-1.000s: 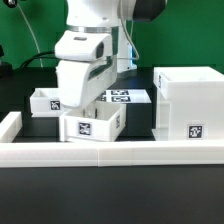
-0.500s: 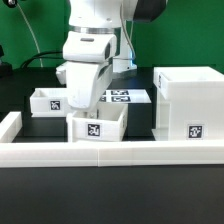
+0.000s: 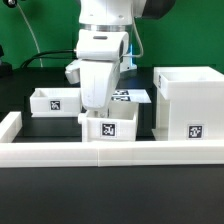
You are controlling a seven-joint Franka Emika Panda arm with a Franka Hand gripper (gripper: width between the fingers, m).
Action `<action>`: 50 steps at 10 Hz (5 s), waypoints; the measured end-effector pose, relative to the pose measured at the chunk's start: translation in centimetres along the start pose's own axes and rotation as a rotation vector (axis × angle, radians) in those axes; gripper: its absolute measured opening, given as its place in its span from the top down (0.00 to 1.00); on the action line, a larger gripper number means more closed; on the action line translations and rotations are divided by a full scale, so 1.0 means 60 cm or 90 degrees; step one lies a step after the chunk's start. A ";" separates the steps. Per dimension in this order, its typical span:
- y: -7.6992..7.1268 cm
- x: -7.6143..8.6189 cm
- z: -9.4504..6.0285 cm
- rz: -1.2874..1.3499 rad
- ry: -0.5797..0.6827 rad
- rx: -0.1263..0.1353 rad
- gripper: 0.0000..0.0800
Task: Assemble drawer
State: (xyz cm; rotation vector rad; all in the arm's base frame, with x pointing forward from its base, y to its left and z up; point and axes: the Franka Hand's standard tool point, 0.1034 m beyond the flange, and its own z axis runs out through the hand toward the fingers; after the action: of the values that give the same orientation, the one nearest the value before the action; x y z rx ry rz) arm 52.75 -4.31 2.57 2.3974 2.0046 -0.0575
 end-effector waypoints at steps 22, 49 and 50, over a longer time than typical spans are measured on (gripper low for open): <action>0.001 0.046 0.018 -0.067 0.003 -0.016 0.95; -0.005 0.077 0.020 -0.072 0.003 -0.022 0.95; -0.005 0.078 0.019 -0.070 0.003 -0.023 0.95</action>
Offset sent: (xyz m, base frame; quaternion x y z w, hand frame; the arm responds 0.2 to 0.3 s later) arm 0.0136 0.0293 -0.0030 0.0230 0.0016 -0.0224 0.9995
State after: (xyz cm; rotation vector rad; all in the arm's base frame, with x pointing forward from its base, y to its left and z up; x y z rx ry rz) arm 53.24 0.29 1.27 2.2667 2.1199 -0.0170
